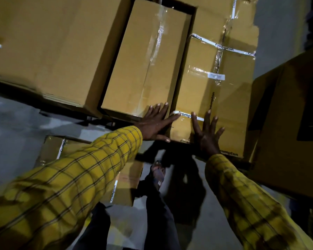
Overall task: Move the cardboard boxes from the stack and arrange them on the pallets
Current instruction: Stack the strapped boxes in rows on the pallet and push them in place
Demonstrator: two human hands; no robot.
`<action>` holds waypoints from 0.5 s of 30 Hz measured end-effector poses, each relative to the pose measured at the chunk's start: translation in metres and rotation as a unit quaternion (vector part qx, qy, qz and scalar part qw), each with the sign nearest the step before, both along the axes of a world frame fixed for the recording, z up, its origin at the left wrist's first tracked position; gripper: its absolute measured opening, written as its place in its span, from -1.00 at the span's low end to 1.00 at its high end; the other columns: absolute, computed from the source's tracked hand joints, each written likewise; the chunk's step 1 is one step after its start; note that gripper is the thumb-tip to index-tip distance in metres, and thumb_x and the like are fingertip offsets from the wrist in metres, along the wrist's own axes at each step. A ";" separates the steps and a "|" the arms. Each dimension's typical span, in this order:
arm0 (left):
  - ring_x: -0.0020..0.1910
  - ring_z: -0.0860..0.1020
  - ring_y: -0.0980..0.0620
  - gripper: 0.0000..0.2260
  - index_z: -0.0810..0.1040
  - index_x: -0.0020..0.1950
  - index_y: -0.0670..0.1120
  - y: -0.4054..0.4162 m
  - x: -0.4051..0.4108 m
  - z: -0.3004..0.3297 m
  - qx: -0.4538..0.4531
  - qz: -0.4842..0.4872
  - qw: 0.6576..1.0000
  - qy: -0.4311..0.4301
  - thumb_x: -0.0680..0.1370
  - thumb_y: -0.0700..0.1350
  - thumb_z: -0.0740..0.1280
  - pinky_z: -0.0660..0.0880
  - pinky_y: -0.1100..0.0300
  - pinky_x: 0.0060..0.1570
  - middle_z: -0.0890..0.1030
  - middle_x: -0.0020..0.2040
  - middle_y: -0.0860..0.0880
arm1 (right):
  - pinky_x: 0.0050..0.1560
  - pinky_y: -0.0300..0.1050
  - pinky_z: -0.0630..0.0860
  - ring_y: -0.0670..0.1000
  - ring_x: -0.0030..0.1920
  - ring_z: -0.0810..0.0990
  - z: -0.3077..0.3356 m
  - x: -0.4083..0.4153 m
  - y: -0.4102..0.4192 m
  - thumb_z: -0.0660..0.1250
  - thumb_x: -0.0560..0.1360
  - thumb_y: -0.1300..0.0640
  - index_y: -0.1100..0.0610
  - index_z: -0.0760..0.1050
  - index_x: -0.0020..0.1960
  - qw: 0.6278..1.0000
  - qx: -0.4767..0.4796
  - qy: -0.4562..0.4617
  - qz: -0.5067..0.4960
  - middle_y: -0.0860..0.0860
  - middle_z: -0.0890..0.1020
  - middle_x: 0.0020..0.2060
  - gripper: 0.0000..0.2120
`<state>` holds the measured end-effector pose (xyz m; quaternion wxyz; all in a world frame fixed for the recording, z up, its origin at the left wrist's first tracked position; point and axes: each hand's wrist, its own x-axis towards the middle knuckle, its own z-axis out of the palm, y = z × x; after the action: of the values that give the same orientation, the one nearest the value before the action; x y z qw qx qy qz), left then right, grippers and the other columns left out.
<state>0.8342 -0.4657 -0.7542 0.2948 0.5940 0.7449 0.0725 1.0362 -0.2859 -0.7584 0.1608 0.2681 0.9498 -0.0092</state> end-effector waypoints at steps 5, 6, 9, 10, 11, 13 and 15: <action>0.59 -0.31 -0.33 -0.08 -0.35 0.59 0.30 -0.003 0.001 -0.007 -0.001 0.015 1.000 -0.006 0.52 0.42 0.26 -0.17 -0.34 0.55 -0.29 0.64 -0.22 | 0.30 0.70 0.14 0.48 0.60 -0.11 -0.007 -0.004 -0.003 0.47 0.50 0.25 -0.14 -0.25 0.68 0.998 0.043 0.036 -0.001 0.24 -0.24 0.65 0.09; 0.59 -0.32 -0.32 -0.08 -0.35 0.59 0.31 -0.003 0.002 -0.008 0.001 0.018 1.000 -0.011 0.51 0.43 0.26 -0.16 -0.34 0.55 -0.29 0.65 -0.21 | 0.30 0.68 0.18 0.47 0.60 -0.07 -0.008 -0.004 -0.005 0.48 0.50 0.22 -0.13 -0.23 0.69 0.998 0.051 0.040 -0.009 0.25 -0.20 0.65 0.08; 0.60 -0.31 -0.31 -0.06 -0.35 0.59 0.29 -0.002 0.004 -0.008 0.008 0.025 1.000 -0.016 0.50 0.44 0.26 -0.16 -0.33 0.56 -0.26 0.65 -0.21 | 0.34 0.59 0.30 0.43 0.61 0.02 -0.005 -0.011 -0.008 0.34 0.61 0.18 -0.13 -0.21 0.69 0.996 0.067 0.051 -0.026 0.26 -0.09 0.66 -0.09; 0.60 -0.31 -0.30 -0.06 -0.35 0.60 0.29 -0.003 0.004 -0.008 0.011 0.027 0.999 -0.015 0.50 0.44 0.26 -0.15 -0.32 0.56 -0.26 0.65 -0.20 | 0.36 0.58 0.28 0.42 0.62 0.01 -0.005 -0.013 -0.007 0.30 0.63 0.17 -0.13 -0.21 0.69 0.996 0.067 0.050 -0.027 0.26 -0.09 0.66 -0.13; 0.61 -0.31 -0.29 -0.07 -0.35 0.60 0.28 -0.004 0.004 -0.009 0.013 0.027 0.999 -0.013 0.50 0.44 0.25 -0.15 -0.31 0.56 -0.25 0.66 -0.20 | 0.38 0.58 0.24 0.42 0.62 -0.01 -0.005 -0.015 -0.007 0.28 0.65 0.16 -0.14 -0.21 0.69 0.996 0.064 0.053 -0.025 0.25 -0.10 0.66 -0.15; 0.61 -0.29 -0.28 -0.08 -0.34 0.61 0.26 -0.005 0.003 -0.010 0.017 0.027 0.999 -0.011 0.51 0.43 0.24 -0.13 -0.31 0.56 -0.25 0.66 -0.18 | 0.39 0.57 0.23 0.41 0.62 0.00 -0.003 -0.018 -0.008 0.21 0.67 0.18 -0.14 -0.19 0.69 0.997 0.060 0.042 -0.021 0.25 -0.08 0.67 -0.22; 0.62 -0.26 -0.28 -0.10 -0.32 0.62 0.26 -0.004 0.003 -0.010 0.019 0.028 0.999 -0.012 0.52 0.42 0.23 -0.11 -0.33 0.56 -0.27 0.66 -0.13 | 0.34 0.50 0.37 0.40 0.61 0.11 -0.005 -0.019 -0.007 0.03 0.69 0.23 -0.13 -0.17 0.69 0.996 0.079 0.038 -0.018 0.25 0.04 0.66 -0.32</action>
<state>0.8371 -0.4701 -0.7641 0.2903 0.5773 0.7563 0.1021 1.0171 -0.2932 -0.7634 0.1031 0.2970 0.9478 0.0532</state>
